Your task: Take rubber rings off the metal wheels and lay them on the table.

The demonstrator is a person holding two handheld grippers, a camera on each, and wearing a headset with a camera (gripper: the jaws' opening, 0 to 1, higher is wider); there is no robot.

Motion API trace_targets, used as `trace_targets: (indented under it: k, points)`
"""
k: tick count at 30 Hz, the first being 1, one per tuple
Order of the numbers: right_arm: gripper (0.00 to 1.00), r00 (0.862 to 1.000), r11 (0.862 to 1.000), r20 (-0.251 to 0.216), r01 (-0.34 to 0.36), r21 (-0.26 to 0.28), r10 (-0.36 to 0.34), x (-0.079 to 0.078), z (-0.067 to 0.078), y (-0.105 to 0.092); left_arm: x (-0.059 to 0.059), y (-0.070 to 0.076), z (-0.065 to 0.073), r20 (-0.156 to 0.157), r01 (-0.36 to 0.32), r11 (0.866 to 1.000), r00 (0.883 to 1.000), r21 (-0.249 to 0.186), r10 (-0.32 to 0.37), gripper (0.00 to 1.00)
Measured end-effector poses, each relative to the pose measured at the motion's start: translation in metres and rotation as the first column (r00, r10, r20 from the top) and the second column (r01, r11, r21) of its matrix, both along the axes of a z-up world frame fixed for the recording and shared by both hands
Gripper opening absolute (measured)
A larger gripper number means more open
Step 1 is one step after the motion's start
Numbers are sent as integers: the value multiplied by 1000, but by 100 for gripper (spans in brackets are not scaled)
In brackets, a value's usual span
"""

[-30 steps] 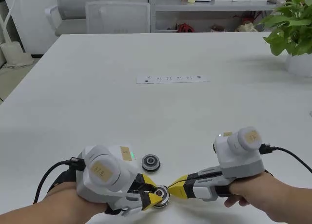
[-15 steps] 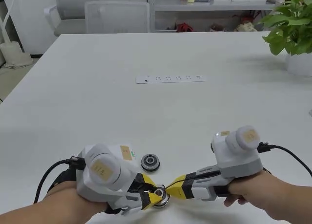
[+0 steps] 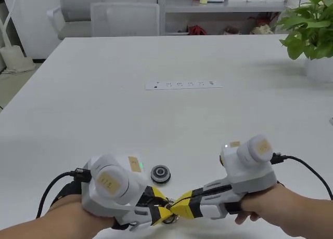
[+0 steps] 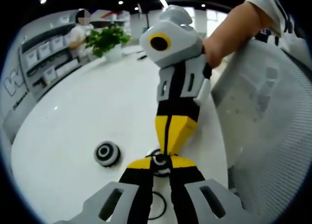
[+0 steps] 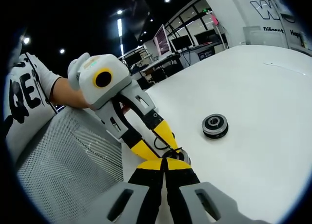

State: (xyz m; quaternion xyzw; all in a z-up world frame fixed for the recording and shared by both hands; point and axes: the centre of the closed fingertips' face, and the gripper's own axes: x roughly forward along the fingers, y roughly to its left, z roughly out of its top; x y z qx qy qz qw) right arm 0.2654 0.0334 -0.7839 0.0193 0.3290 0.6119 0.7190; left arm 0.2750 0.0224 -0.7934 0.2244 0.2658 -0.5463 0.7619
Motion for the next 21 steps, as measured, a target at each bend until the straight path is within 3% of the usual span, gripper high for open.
trace_targets:
  k: [3,10,21]
  points:
    - [0,1000,1000,8,12,-17,-12,2,-6,-6,0,0,0,1,0,1000,1000,-1,0,12]
    - [0,998,998,8,59,-10,-59,12,-5,-12,-1,-1,0,3,8,1000,1000,-7,-8,12]
    - [0,998,998,0,68,-11,-68,13,-5,-13,-2,-1,3,16,36,999,999,4,-36,16]
